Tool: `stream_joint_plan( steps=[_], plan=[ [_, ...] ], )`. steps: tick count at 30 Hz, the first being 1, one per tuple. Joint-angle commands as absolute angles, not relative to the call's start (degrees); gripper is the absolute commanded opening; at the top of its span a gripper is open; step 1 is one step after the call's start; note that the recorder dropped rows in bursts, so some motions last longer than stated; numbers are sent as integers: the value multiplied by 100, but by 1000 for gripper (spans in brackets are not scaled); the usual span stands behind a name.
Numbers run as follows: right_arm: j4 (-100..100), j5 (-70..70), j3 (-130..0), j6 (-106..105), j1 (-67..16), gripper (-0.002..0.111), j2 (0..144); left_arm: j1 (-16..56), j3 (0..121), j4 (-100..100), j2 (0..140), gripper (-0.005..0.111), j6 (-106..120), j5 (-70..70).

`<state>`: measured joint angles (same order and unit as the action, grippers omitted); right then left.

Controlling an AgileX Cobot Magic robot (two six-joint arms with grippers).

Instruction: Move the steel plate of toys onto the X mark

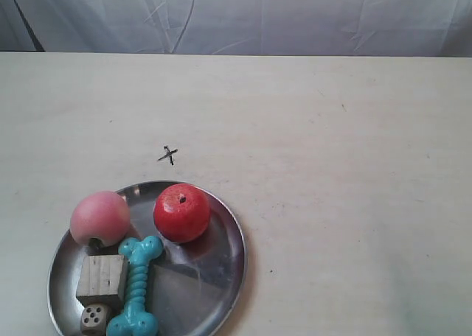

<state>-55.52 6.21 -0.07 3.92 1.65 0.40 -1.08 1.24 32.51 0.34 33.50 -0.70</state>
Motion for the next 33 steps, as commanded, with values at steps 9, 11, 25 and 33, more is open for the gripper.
stream_joint_plan(
  steps=[9, 11, 25, 33],
  plan=[
    [-4781, 618, -493, 192, 200, 0, 0, -106, 420, 6179, 0, 0, 1991, 586],
    [-4781, 311, -631, 192, 200, 0, 0, -106, 687, 5721, 0, 0, 2004, 366],
    [-3529, 2179, -2966, -712, 189, 0, 3658, -48, 2618, 2355, 3198, 0, 2004, -693],
    [-3746, 4312, -3842, -1497, 53, 0, 6735, 824, 2900, 2507, 3952, 0, 2329, -2633]
  ],
)
